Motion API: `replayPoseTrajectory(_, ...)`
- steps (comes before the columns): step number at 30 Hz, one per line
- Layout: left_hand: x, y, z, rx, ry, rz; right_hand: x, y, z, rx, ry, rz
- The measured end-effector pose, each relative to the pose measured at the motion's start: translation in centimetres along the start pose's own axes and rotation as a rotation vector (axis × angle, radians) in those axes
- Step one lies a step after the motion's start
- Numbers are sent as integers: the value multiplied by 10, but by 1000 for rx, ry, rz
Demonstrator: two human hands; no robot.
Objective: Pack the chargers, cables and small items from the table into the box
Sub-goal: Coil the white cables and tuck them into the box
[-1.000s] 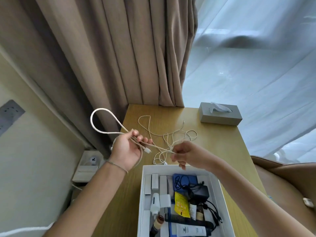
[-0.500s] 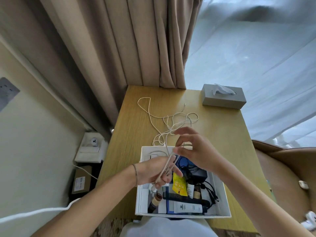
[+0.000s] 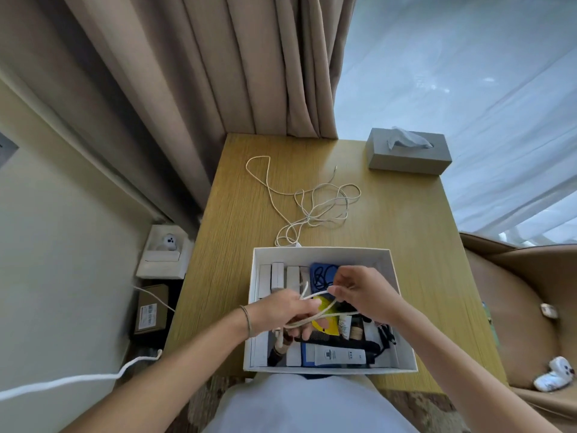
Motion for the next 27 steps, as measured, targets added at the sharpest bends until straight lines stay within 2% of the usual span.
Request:
replayPoseTrajectory(6, 15, 4, -10, -333, 444, -60, -11, -9, 18, -73, -195, -42)
replayPoseTrajectory(10, 11, -2, -10, -409, 588, -57, -18, -14, 23, -117, -291, -83)
replayPoseTrajectory(16, -16, -23, -28, -598, 966, -30, -12, -25, 19, -210, -336, -204)
replayPoseTrajectory(19, -37, -34, -40, -689, 1018, 19, -5, -24, 6, -276, -289, -223)
replayPoseTrajectory(23, -70, -41, -61, -820, 961, 130, 6, -12, -21, -345, -206, -228)
replayPoseTrajectory(27, -99, -30, -77, -866, 898, 208, 12, 10, -52, -390, -123, -201)
Point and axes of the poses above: each hand's wrist, its own y-axis towards the middle knuckle, its own z-axis out of the palm, x = y × z, the point moved 8 cm from there along y, towards the middle knuckle, and after that the axes turned 5 degrees about -x, right-handed, at the moved point
